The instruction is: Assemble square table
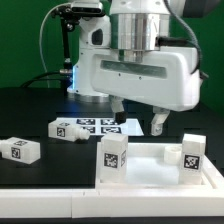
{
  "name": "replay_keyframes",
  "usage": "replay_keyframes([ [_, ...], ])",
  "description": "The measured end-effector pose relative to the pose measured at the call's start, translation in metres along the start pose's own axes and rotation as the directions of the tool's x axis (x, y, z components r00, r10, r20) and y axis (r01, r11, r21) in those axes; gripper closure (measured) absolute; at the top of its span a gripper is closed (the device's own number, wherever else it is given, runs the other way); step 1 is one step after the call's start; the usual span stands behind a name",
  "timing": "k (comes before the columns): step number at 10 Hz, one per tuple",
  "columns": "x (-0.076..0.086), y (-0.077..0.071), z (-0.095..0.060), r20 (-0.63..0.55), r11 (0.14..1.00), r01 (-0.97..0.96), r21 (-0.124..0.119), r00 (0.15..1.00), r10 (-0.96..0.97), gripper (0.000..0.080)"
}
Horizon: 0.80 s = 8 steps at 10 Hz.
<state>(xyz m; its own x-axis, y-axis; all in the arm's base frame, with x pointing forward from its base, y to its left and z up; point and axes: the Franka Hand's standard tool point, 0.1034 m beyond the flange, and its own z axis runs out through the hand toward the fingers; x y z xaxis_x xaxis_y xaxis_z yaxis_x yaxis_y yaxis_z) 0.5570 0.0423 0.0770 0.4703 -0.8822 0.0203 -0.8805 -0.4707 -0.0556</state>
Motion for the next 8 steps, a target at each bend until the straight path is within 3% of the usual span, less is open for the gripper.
replay_keyframes([
  [4, 0.001, -0.001, 0.000, -0.009, 1.000, 0.010, 0.009, 1.000, -0.010, 0.0151],
  [5, -0.001, 0.002, 0.002, -0.005, 0.998, -0.057, 0.021, 0.998, 0.057, 0.0151],
  [6, -0.009, 0.019, 0.009, 0.012, 0.986, -0.167, 0.022, 0.986, 0.166, 0.0151],
  [7, -0.020, 0.033, 0.016, 0.030, 0.972, -0.237, 0.000, 0.971, 0.237, 0.0151],
  [8, -0.025, 0.034, 0.020, 0.037, 0.947, -0.321, -0.007, 0.946, 0.321, 0.0151],
])
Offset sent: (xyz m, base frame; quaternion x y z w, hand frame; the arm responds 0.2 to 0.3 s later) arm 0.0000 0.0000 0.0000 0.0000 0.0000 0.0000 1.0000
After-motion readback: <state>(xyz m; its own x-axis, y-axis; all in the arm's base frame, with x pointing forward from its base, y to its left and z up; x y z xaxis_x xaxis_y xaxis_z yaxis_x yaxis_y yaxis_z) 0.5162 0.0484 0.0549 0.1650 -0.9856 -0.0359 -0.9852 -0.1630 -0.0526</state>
